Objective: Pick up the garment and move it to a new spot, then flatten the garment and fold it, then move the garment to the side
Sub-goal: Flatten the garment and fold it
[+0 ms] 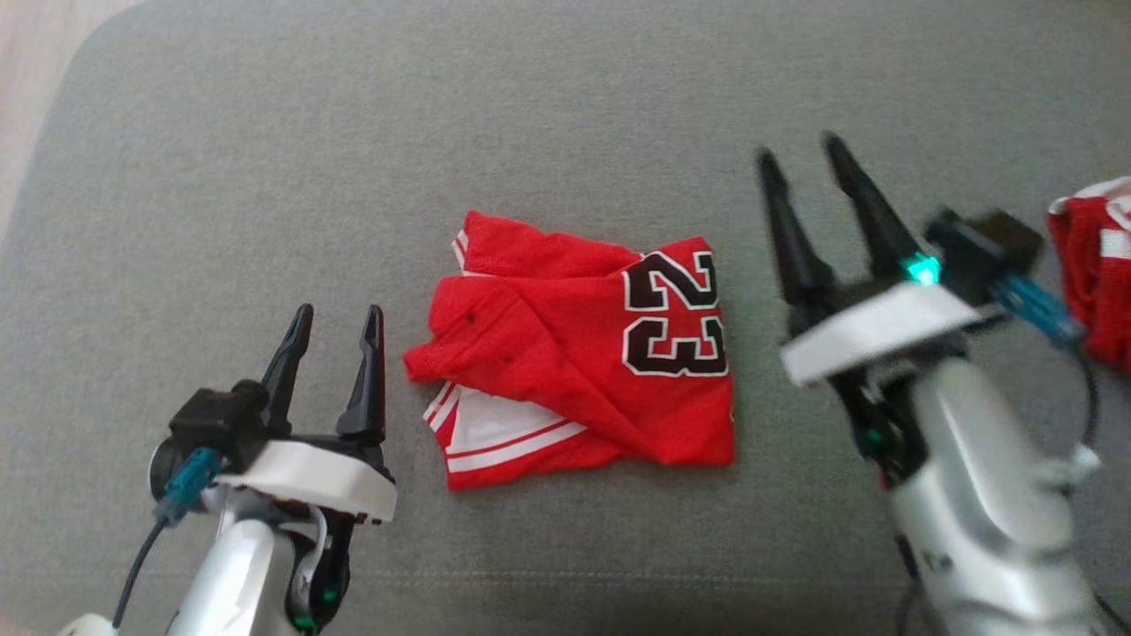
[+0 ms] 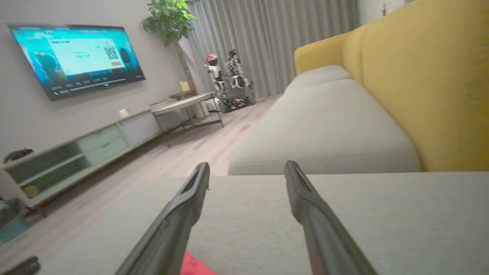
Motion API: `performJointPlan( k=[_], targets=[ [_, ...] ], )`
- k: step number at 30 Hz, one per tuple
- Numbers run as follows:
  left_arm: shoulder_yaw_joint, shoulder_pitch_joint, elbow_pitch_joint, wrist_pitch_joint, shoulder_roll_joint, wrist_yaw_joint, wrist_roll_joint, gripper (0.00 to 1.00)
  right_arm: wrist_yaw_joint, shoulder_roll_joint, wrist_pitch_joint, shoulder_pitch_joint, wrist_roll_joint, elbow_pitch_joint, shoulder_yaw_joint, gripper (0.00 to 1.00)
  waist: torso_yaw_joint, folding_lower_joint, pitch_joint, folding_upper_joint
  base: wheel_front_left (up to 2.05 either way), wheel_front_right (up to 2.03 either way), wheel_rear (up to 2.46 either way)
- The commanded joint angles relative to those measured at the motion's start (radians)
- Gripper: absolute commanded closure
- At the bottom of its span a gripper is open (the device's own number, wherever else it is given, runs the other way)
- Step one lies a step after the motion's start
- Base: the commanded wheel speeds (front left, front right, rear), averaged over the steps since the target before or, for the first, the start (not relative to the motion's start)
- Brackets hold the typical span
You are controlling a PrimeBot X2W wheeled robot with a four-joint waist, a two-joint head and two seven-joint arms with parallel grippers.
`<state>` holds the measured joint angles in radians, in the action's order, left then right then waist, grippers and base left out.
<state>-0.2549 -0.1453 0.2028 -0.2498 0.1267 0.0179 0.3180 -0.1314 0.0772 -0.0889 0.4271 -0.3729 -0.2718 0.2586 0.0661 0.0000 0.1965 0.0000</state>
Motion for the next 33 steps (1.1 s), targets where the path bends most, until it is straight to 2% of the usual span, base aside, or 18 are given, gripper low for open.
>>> performJointPlan(
  k=[1,6,10,18,29,30,31,32,33],
  targets=[
    [0.040,-0.019,-0.034,-0.010,0.025,0.006,-0.006,0.00,0.001,-0.004,0.017,-0.032,0.030,0.054,-0.016,0.00,-0.013,0.0000,-0.009,0.0000,0.00,0.00,0.00],
    [0.046,-0.005,-0.049,-0.001,0.043,0.014,-0.005,0.00,0.001,0.012,0.082,-0.177,0.129,0.167,-0.161,0.00,-0.038,0.0000,-0.025,0.0000,0.00,0.00,0.00],
    [0.046,0.010,-0.064,0.009,0.053,0.020,-0.005,0.00,0.001,0.007,0.122,-0.264,0.164,0.243,-0.226,0.00,-0.048,0.0000,-0.038,0.0000,0.00,0.00,0.00],
    [0.040,0.021,-0.090,0.027,0.063,0.026,-0.002,0.00,0.001,-0.007,0.167,-0.320,0.186,0.325,-0.250,0.00,-0.049,0.0000,-0.040,0.0000,0.00,0.00,0.00],
    [0.033,0.010,-0.099,0.030,0.068,0.033,0.003,0.00,0.001,-0.014,0.193,-0.315,0.193,0.350,-0.241,0.00,-0.035,0.0000,-0.026,0.0000,0.00,0.00,0.00],
    [0.031,0.007,-0.100,0.030,0.068,0.032,0.003,0.00,0.001,-0.014,0.198,-0.310,0.192,0.346,-0.230,0.30,-0.031,0.0000,-0.021,0.0000,0.00,0.00,0.00],
    [0.030,0.003,-0.101,0.030,0.067,0.031,0.003,0.00,0.001,-0.015,0.200,-0.302,0.187,0.341,-0.214,0.69,-0.026,0.0000,-0.017,0.0000,0.00,0.00,0.00],
    [0.029,-0.001,-0.101,0.029,0.067,0.030,0.004,0.00,0.001,-0.015,0.202,-0.293,0.180,0.333,-0.196,1.00,-0.022,0.0000,-0.012,0.0000,0.00,0.00,0.00],
    [0.029,-0.001,-0.101,0.029,0.067,0.030,0.004,0.00,0.001,-0.015,0.202,-0.293,0.180,0.333,-0.196,1.00,-0.022,0.0000,-0.012,0.0000,0.00,0.00,0.00]
  ],
)
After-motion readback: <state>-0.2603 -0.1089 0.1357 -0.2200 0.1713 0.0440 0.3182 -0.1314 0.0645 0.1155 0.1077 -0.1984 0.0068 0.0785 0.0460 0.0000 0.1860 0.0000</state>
